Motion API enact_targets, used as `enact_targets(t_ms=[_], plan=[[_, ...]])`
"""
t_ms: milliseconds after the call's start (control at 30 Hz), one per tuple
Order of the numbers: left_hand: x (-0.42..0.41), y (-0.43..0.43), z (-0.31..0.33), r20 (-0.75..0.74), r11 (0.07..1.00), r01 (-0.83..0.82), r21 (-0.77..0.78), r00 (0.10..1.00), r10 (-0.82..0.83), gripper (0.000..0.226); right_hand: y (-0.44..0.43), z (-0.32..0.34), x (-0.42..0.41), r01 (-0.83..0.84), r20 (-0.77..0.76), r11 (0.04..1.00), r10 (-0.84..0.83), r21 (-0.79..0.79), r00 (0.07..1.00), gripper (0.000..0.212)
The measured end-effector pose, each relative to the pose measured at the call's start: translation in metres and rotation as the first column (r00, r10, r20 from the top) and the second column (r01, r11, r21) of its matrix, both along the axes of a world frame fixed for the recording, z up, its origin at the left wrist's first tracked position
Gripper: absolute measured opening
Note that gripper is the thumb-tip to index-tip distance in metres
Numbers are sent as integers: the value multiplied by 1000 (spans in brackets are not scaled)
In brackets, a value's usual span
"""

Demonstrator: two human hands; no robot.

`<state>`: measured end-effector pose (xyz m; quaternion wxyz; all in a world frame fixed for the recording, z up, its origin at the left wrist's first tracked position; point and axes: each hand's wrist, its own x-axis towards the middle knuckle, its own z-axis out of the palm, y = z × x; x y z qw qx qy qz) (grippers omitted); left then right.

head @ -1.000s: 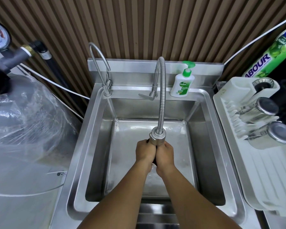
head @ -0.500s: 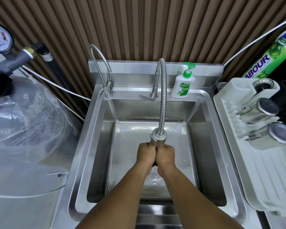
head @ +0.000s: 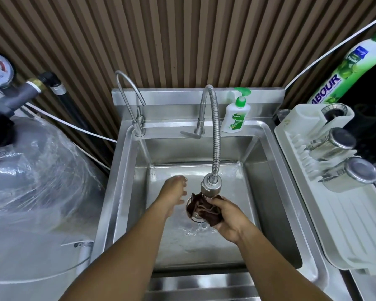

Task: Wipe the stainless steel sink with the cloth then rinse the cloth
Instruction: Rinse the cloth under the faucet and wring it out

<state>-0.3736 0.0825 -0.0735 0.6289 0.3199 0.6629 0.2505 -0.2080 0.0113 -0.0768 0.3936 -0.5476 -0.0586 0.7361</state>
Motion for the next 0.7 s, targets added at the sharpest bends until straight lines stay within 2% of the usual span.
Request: enact_targets(t_ms=[133,200,300,467,600,667,700], plan=[[12,55,22,161,991,-133,36,979,125,14,3,5,-5,54,-81,998,-53,18,995,27],[21,80,30,242,982,-190,18,954,180,16,6,8,-6,85,-145,996,-79,30,986,28],[31,107,42,368,969,-246,-30,898,240,20,12,7,-6,97,-153,995,-91,33,984,33],[41,114,45,413,957,-286,-57,866,283,12,13,2,-2,163,-152,986,-157,33,976,39],[47,126,45,500,933,-333,-139,789,356,13,7,4,2,165,-163,986,-158,30,974,38],[50,134,41,467,925,-359,-127,801,375,16,3,3,3,161,-166,987,-154,29,974,39],[52,134,38,417,925,-368,-91,830,371,27,2,2,3,160,-167,987,-153,29,974,40]])
